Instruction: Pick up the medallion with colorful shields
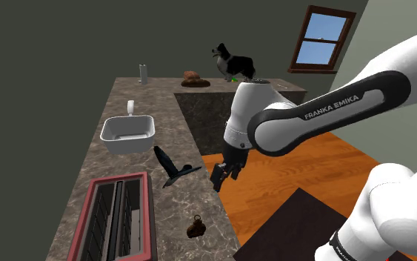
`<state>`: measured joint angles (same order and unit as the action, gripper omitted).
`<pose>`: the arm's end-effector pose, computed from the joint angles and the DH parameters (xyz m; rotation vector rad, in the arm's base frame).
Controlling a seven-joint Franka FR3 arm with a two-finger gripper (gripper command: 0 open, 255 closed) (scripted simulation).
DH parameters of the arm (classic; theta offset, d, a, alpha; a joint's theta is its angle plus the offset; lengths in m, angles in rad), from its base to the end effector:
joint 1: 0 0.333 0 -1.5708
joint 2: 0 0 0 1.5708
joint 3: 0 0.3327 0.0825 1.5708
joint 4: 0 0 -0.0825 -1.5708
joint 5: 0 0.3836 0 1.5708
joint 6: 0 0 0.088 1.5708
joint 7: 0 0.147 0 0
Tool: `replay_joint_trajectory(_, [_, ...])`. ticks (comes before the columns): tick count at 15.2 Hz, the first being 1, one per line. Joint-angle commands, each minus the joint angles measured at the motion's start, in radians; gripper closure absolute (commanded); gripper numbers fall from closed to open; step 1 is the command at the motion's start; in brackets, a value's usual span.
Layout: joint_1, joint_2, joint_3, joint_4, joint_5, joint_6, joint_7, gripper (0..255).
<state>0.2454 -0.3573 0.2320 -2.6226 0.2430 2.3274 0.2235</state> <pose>0.3581 0.1926 0.3467 -3.0242 -0.1209 -0.0334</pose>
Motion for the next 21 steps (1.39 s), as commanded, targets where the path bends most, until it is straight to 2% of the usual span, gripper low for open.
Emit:
replay_joint_trajectory(1, [0.013, 0.076, 0.019, 0.009, 0.014, 0.074, 0.004, 0])
replay_joint_trajectory(9, [0.064, 0.376, 0.093, 0.107, 0.013, 0.304, 0.062, 0])
replay_joint_trajectory(18, [0.069, 0.481, 0.090, 0.098, -0.005, 0.416, 0.063, 0])
replay_joint_trajectory(19, [0.068, 0.482, 0.089, 0.098, -0.005, 0.416, 0.061, 255])
replay_joint_trajectory(21, [0.068, 0.481, 0.089, 0.098, -0.005, 0.416, 0.061, 255])
